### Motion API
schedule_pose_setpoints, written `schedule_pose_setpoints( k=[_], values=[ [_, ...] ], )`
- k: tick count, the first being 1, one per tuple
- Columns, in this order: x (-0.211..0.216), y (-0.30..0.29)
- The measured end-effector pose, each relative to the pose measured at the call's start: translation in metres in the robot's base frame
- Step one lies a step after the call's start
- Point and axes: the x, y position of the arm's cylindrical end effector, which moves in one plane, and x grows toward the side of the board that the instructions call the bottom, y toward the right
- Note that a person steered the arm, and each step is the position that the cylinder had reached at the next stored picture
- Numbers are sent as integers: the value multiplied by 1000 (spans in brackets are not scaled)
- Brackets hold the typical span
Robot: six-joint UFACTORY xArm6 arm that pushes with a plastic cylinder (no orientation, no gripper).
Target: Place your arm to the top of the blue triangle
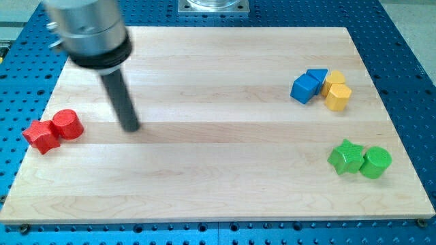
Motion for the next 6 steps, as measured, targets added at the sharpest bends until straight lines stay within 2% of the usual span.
schedule_pose_setpoints(
  k=[1, 2, 5, 6],
  values=[
    [-76, 87],
    [-125, 205],
    [-125, 220],
    [-140, 267]
  ],
)
